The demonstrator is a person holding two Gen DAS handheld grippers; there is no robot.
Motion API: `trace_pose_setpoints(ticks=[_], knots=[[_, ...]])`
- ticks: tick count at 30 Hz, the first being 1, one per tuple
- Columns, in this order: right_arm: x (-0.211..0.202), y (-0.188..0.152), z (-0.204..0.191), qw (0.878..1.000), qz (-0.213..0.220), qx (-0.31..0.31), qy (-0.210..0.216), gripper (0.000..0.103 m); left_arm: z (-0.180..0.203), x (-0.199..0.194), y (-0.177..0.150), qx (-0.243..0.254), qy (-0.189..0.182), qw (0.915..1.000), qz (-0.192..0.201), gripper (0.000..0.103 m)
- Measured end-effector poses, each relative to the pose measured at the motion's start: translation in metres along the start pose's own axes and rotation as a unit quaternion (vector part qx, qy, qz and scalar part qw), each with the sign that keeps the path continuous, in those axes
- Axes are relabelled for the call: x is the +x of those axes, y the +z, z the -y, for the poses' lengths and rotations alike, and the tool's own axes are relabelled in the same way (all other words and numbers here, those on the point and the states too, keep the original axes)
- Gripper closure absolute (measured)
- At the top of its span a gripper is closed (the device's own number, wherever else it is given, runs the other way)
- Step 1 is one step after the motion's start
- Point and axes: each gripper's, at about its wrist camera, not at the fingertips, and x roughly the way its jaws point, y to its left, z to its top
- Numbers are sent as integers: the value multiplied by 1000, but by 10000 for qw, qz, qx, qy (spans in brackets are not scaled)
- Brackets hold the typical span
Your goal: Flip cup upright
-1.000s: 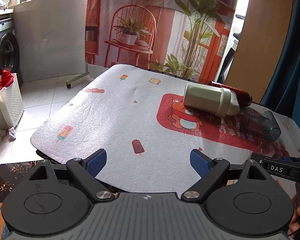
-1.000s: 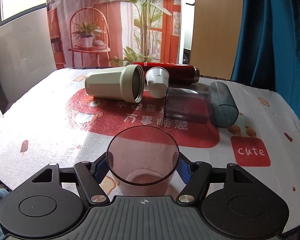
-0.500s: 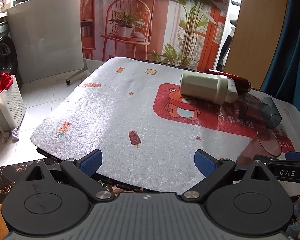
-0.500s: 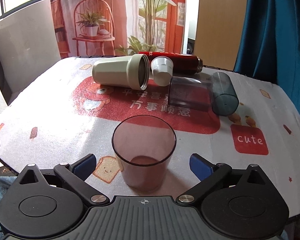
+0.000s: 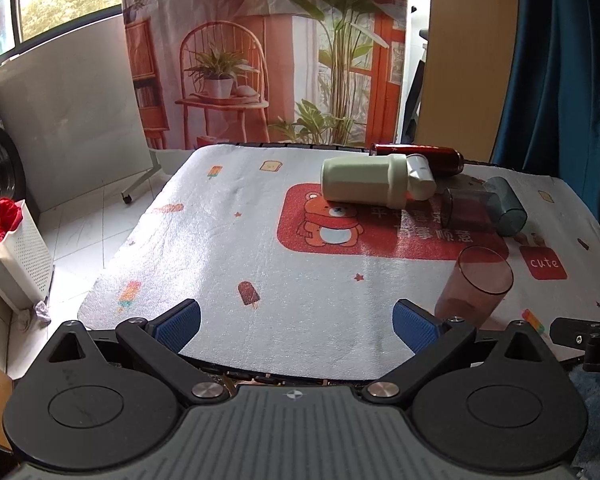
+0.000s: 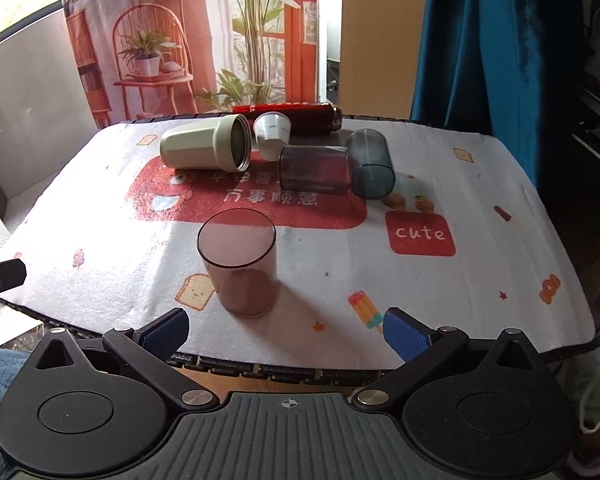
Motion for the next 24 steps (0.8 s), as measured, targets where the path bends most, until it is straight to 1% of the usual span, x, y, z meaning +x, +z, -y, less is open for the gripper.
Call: trace_pose_setpoints(ticks=[3,7,12,17,24], knots=[[-16,-2,6,9999,99,72,9,0,7,-15,5,194,-47,9998,2,0],[-30,-4,10,9997,211,140,39,0,10,-35,9,336,-100,9992,167,0],[-40,-7,10,9993,342,134,-2,0,16,-51,6,491,-13,9983,311,0],[-40,-8,9,9990,424,92,-76,0,16,-51,5,422,139,9983,374,0],[-31,-11,11,9991,353,179,-135,0,6,-40,4,194,250,9992,225,0]])
